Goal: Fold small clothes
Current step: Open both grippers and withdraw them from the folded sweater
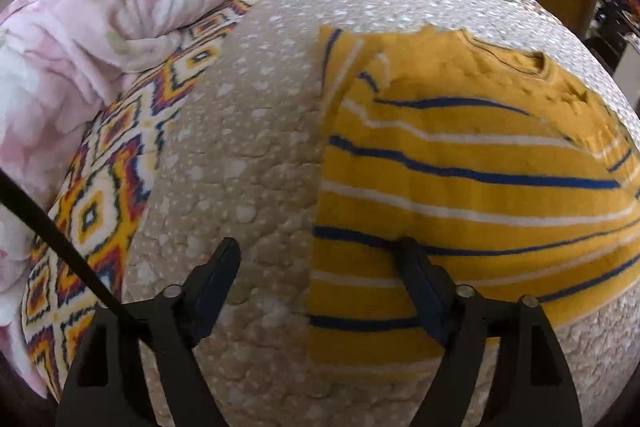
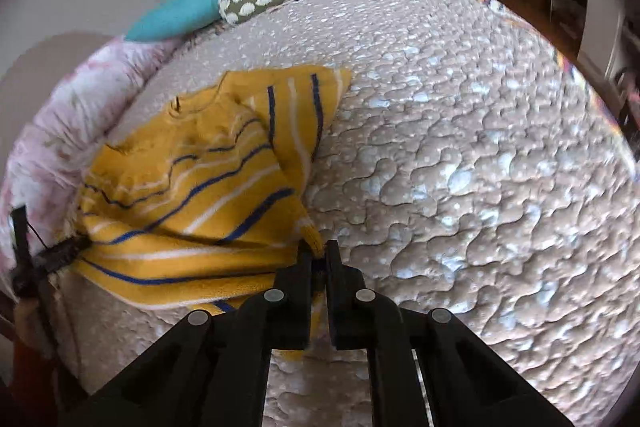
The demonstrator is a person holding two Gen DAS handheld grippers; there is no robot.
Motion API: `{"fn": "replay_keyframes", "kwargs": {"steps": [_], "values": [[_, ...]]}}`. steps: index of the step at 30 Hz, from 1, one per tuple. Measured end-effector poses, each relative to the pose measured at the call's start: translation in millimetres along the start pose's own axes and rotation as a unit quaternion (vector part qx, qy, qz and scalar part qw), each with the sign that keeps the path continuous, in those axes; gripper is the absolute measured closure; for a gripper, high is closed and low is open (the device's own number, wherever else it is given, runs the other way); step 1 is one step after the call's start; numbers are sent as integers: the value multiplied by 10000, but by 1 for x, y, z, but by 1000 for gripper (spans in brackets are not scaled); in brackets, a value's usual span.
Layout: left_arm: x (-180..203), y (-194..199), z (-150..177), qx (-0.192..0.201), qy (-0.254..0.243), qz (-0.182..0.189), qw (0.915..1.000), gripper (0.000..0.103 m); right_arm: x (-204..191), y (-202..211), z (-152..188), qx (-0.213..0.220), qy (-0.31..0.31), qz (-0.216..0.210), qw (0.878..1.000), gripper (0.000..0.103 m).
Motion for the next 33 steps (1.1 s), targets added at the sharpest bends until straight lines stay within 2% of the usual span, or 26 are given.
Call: {"fn": "replay_keyframes", "kwargs": {"steps": [1, 3, 6, 9, 11, 15, 17, 20, 22, 24, 27, 29, 31, 33], "values": [[-3, 0, 1, -4, 38, -9, 10000, 21, -4, 2, 1, 1, 105, 258, 9996, 87], [-11, 3, 5, -8, 183, -1, 9998, 21, -8, 8, 2, 24, 160, 623, 9979, 70], [-30, 16, 15, 160, 567, -48, 9983, 21, -7, 27, -4, 325, 88, 690, 9971, 67], [-43, 26, 24, 425, 1010, 260, 9936, 21, -19, 48, -17, 782, 97, 634, 9949, 67], [-47, 25, 26, 485, 1179, 446, 9908, 21, -39, 49, -32, 888, 225, 522, 9944, 67], [-53, 15, 32, 589, 1321, 641, 9874, 21, -83, 15, -65, 616, 356, 90, 9974, 67], [-56, 13, 36, 655, 1340, 749, 9860, 21, -97, -11, -76, 387, 373, 74, 9985, 67], [-64, 17, 41, 749, 1354, 802, 9847, 21, -102, -60, -92, 80, 388, 476, 9981, 67], [-72, 19, 43, 803, 1367, 892, 9833, 21, -102, -76, -100, 114, 394, 683, 9968, 61], [-81, 20, 46, 837, 1423, 915, 9820, 21, -102, -80, -107, 124, 433, 831, 9955, 50], [-89, 20, 50, 823, 1496, 965, 9806, 21, -104, -77, -113, -37, 435, 1085, 9931, 48], [-89, 19, 51, 792, 1497, 1023, 9802, 21, -113, -60, -118, 210, 393, 1235, 9913, 48], [-89, 18, 51, 775, 1491, 991, 9808, 21, -138, -46, -123, 501, 448, 921, 9935, 48], [-87, 17, 51, 763, 1465, 950, 9817, 21, -174, -46, -123, 433, 639, 462, 9959, 51]]}}
Point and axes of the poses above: each gripper's, at about its wrist camera, not at the fingertips, and y roughly against the way its jaws point, x to its right, z to its underside, the point moved 8 cm from there along -y, roughly the way its jaws point, and after that the axes turned 14 degrees about -x, right-handed, at the moved point
